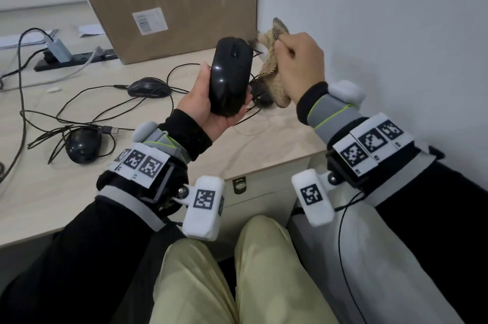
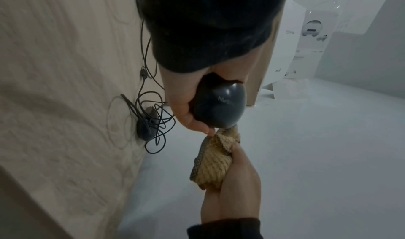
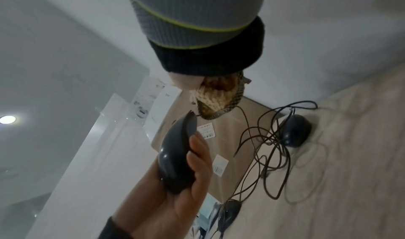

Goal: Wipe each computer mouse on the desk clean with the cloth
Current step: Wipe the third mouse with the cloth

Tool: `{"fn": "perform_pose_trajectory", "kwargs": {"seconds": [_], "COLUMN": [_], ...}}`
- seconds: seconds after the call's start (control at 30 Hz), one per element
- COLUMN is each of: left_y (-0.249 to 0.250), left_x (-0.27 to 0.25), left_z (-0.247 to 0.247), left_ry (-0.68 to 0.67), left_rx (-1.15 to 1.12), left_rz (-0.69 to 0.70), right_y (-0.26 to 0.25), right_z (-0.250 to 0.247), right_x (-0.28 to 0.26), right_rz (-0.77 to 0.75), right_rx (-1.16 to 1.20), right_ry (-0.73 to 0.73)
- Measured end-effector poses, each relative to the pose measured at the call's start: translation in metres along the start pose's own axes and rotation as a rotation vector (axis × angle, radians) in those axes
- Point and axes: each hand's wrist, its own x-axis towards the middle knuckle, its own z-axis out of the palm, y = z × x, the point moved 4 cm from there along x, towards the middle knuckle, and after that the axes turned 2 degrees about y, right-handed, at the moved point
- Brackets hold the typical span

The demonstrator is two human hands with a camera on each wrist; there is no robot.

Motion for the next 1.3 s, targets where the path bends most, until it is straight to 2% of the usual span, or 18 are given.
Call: {"fn": "perform_pose_trajectory", "kwargs": {"seconds": [0.1, 0.2, 0.4, 0.57, 0.73, 0.87, 0.97, 1.07, 1.17, 1.3], "left_y": [0.002, -0.001, 0.000, -0.009, -0.006, -0.015, -0.017, -0.013, -0.013, -0.020], "left_x": [0.000, 0.000, 0.001, -0.001, 0.002, 0.001, 0.002, 0.004, 0.004, 0.000], "left_z": [0.000, 0.002, -0.002, -0.003, -0.005, -0.007, -0.009, -0.012, -0.013, -0.015], "left_ry": [0.001, -0.004, 0.023, 0.022, 0.034, -0.002, 0.015, 0.043, 0.029, 0.017], "left_rx": [0.005, 0.013, -0.010, 0.040, 0.000, 0.079, 0.072, 0.048, 0.041, 0.138], "left_rz": [0.000, 0.004, 0.048, -0.003, 0.016, -0.056, -0.079, -0.062, -0.035, -0.059], "right_y": [-0.012, -0.030, -0.041, -0.029, -0.035, -0.017, -0.004, -0.016, -0.023, -0.008], "right_z": [-0.004, 0.007, 0.020, 0.019, 0.018, 0.019, 0.010, 0.007, 0.018, 0.025], "right_x": [-0.017, -0.030, -0.044, -0.023, -0.048, -0.022, -0.012, -0.028, -0.052, -0.039], "right_rz": [-0.130, -0.299, -0.366, -0.242, -0.337, -0.160, -0.066, -0.215, -0.354, -0.230], "right_rx": [0.157, 0.193, 0.087, 0.024, 0.085, 0.086, 0.107, 0.199, 0.169, 0.078], "right_ry": [0.065, 0.006, -0.103, -0.104, -0.156, -0.152, -0.061, -0.034, -0.177, -0.188]}}
